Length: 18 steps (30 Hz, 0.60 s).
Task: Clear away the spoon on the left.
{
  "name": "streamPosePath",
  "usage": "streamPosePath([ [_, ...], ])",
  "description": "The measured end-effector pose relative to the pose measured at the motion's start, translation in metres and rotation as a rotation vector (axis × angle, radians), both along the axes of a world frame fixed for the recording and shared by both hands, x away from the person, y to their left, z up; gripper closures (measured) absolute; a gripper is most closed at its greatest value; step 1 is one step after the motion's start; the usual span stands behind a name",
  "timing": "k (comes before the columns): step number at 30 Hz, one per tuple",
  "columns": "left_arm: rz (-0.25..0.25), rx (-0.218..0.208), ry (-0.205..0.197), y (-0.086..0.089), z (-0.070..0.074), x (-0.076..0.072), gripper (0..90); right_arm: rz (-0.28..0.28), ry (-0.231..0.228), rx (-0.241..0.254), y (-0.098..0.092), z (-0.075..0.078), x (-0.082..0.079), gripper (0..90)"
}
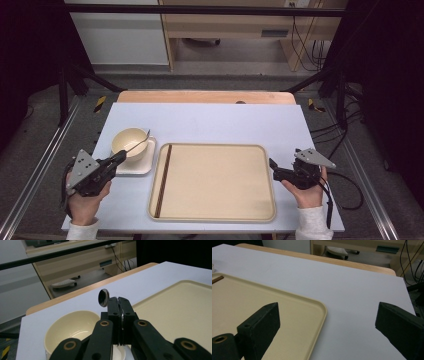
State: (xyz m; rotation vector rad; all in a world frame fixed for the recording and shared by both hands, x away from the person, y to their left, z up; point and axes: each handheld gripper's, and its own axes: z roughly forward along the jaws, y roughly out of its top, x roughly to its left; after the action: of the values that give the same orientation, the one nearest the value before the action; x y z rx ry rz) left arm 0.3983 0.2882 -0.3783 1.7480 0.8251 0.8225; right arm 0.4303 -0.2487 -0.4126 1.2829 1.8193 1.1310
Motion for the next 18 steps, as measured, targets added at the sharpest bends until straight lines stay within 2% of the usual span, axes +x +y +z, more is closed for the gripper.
streamPosePath([
  [2, -0.014, 0.009, -0.001, -0.006, 0.000, -0.001, 88.9, -0.001, 0.001, 0.002, 0.000, 0.000, 0.000, 6.1],
  [3, -0.033, 0.023, -0.017, -0.013, -0.001, -0.001, 88.9, -0.002, 0.002, 0.003, 0.000, 0.000, 0.000, 6.1],
  [4, -0.036, 0.030, -0.001, -0.016, -0.002, -0.002, 89.0, -0.002, 0.002, 0.001, 0.000, 0.000, 0.000, 6.0],
  [18, -0.112, 0.107, 0.034, -0.052, -0.018, 0.001, 89.0, -0.002, 0.005, 0.001, 0.000, 0.000, 0.000, 6.0],
])
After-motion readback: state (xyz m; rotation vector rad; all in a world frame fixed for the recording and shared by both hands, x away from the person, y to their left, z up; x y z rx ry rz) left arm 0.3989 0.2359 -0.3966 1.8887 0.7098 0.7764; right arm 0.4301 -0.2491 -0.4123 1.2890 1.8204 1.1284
